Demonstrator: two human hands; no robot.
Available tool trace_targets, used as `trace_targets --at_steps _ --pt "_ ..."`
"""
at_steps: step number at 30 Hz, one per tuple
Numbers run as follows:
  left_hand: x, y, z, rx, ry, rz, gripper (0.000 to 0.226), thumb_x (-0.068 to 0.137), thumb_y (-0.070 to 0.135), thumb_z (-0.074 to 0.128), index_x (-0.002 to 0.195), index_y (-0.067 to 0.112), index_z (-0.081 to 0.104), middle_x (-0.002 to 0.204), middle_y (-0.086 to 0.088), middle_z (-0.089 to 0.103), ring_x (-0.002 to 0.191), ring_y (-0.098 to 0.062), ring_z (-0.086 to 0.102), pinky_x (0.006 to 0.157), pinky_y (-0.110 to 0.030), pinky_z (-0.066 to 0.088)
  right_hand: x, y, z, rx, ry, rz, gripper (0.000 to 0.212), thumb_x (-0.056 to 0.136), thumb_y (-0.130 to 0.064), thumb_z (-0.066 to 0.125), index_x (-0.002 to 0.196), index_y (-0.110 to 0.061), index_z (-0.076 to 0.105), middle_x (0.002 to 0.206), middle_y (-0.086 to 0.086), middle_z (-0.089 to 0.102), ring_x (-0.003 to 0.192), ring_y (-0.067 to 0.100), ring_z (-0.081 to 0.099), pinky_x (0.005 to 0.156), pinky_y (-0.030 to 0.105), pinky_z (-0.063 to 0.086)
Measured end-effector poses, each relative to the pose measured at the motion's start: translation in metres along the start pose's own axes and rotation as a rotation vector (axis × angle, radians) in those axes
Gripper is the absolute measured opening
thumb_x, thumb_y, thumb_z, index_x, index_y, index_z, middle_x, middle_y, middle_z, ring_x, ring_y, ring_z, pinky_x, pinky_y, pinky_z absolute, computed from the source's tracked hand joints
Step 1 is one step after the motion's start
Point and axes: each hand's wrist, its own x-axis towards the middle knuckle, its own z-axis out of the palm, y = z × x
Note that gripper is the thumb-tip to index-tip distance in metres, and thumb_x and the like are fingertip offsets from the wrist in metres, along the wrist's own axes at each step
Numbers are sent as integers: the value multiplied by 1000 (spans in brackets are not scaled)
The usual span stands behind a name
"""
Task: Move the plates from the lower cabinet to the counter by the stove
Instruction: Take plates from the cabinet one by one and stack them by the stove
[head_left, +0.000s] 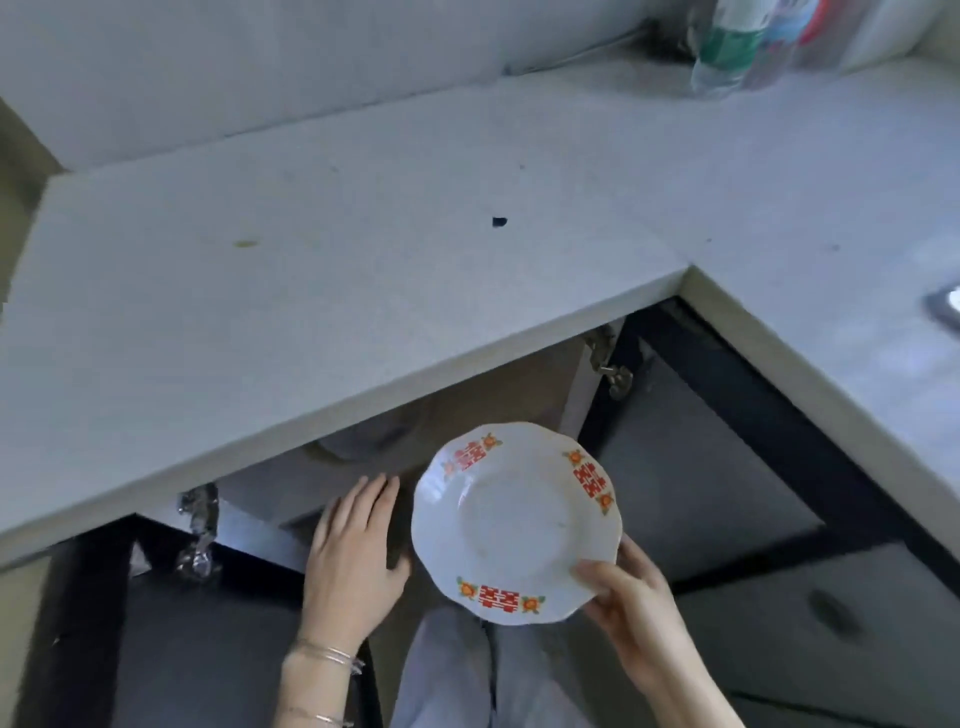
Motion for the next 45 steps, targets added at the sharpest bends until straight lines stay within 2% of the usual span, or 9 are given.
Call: trace_targets --at_steps 5,14,18,20,23,27,35,42,45 --pt "-39 32 -94 34 -71 96 74 59 21 85 127 9 58 130 -9 58 121 -27 53 99 -46 35 -111 -50 9 -11 84 49 42 78 12 55 114 -10 58 99 13 67 70 22 71 54 29 56" --pt "-57 73 -252 34 -105 335 72 64 23 83 129 7 55 133 -12 55 124 -29 51 100 -50 38 -259 -138 30 -22 270 -36 31 86 0 57 113 -17 57 103 8 67 81 21 70 61 32 59" --pt "-42 81 -285 32 -77 549 67 74 33 75 132 10 53 137 -8 52 127 -25 47 107 -46 30 -294 -151 42 -38 428 -184 22 87 -4 59 104 -18 59 89 2 70 77 18 70 58 29 58" --pt "-34 81 -292 17 -84 656 60 83 41 55 135 12 49 140 -5 48 131 -21 39 115 -39 17 -308 -146 48 -58 516 -280 18 86 -6 61 101 -18 61 86 -1 71 79 18 70 58 27 57" --pt "-22 78 -302 -9 -141 792 62 85 45 38 138 13 46 142 -4 46 132 -18 32 114 -32 4 -331 -131 62 -43 659 -413 14 85 -7 62 95 -17 64 84 -3 72 80 16 70 59 26 57" --pt "-20 83 -313 -23 -160 1018 66 86 49 36 137 10 46 140 -6 49 131 -21 41 110 -37 19 -368 -92 82 80 862 -514 10 85 -8 63 95 -6 65 79 -1 73 73 15 70 56 23 55" --pt "-67 126 -320 -49 -204 1502 72 90 60 26 135 10 50 138 -7 51 129 -22 44 108 -41 25 -462 6 114 495 1291 -572 6 84 -9 65 86 -5 68 74 5 73 67 21 70 55 27 56" --pt "-175 177 -318 -188 -220 1954 62 80 41 67 131 9 54 135 -7 54 126 -25 49 108 -41 25 -556 101 159 810 1630 -622 2 80 -5 67 80 -6 68 70 5 72 66 22 67 59 31 56" --pt "-234 186 -325 -155 -249 2112 65 84 52 42 133 11 52 136 -6 53 128 -24 46 109 -43 28 -593 150 189 928 1770 -632 2 79 -7 68 81 -7 69 72 7 73 70 24 68 60 31 57"
